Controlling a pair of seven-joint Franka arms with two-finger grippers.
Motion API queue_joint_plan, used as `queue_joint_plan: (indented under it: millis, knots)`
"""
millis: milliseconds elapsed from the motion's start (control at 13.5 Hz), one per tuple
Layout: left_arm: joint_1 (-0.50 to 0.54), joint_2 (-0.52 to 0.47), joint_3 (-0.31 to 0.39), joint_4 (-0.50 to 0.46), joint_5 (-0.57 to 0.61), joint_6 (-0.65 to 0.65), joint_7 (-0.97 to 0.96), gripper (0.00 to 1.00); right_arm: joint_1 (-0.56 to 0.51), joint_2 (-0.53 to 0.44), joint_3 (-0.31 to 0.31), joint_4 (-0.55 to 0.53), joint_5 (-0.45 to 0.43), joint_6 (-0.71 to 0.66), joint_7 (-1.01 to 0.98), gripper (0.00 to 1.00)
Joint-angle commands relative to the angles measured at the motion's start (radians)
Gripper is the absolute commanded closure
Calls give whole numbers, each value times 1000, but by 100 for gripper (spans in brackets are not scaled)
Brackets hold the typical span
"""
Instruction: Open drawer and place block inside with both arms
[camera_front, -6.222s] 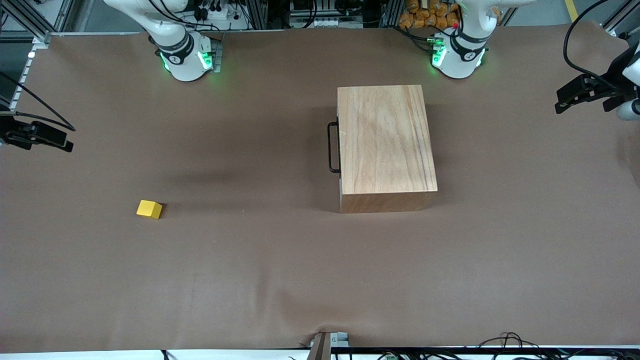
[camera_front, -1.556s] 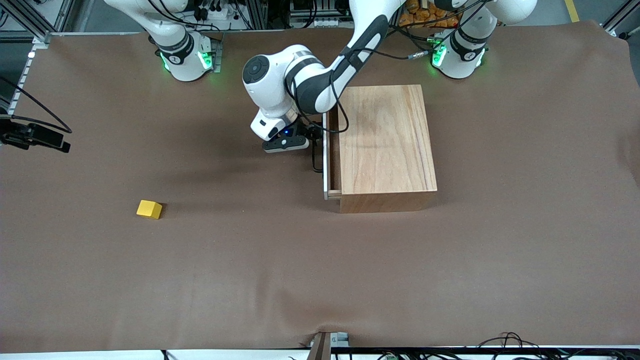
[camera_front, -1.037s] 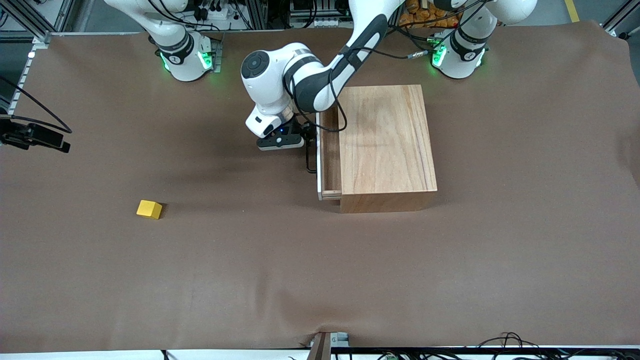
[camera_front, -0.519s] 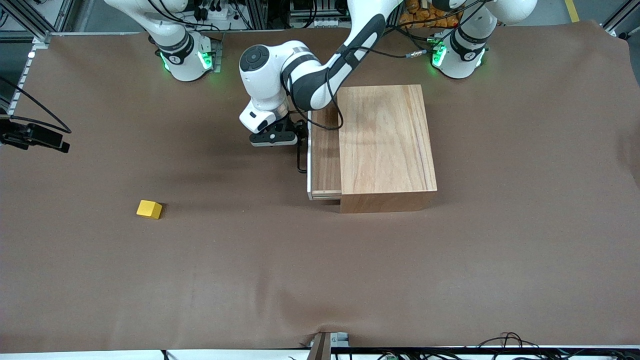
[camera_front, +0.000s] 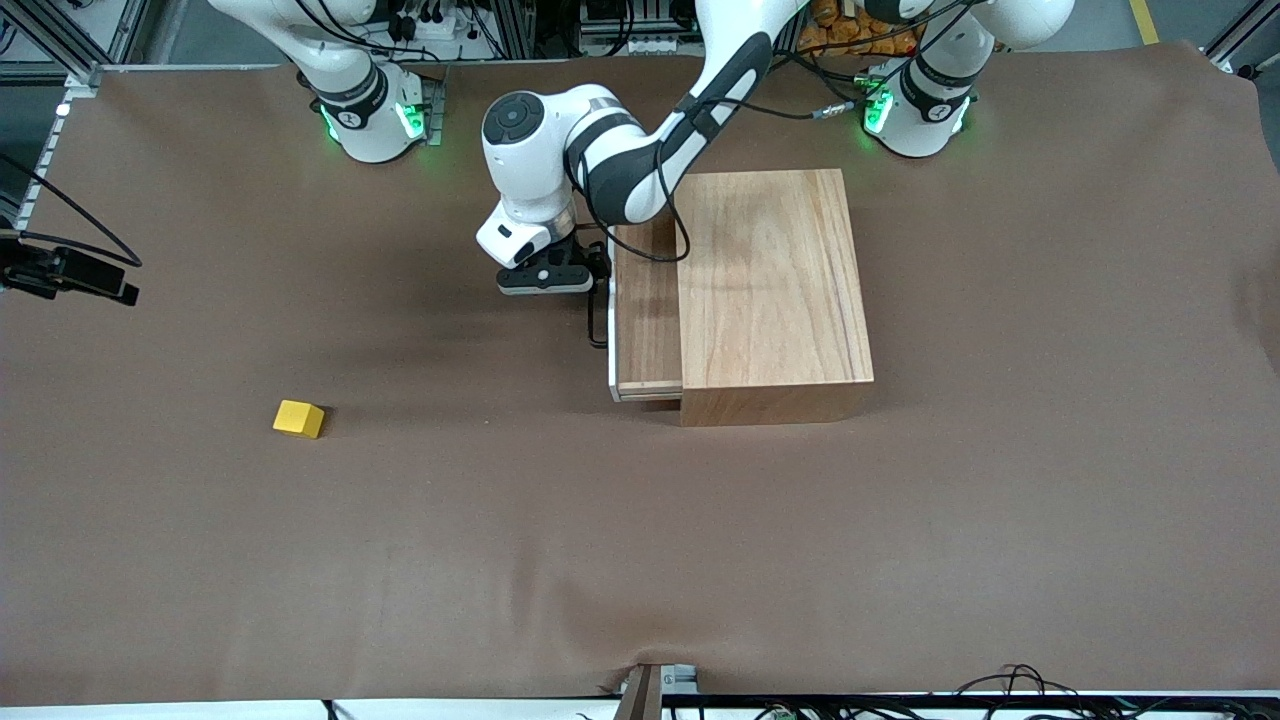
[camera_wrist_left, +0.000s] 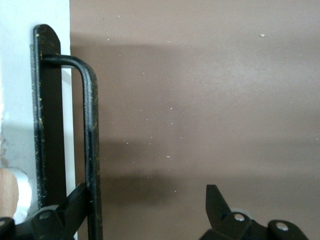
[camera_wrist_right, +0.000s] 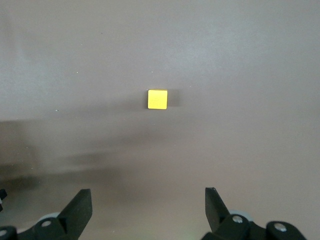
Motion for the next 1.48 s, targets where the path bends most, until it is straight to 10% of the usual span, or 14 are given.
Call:
queue_joint_plan:
  millis: [0, 815, 1407]
  knots:
    - [-4, 36, -9, 32, -32, 71, -10, 0, -16, 3, 9, 6, 11, -18, 4, 0]
    - [5, -10, 0, 97, -61, 12, -21, 0, -18, 7, 9, 1, 11, -19, 4, 0]
    - [265, -456, 35, 68, -43, -549, 120, 0, -15, 208, 11, 21, 8, 140, -6, 0]
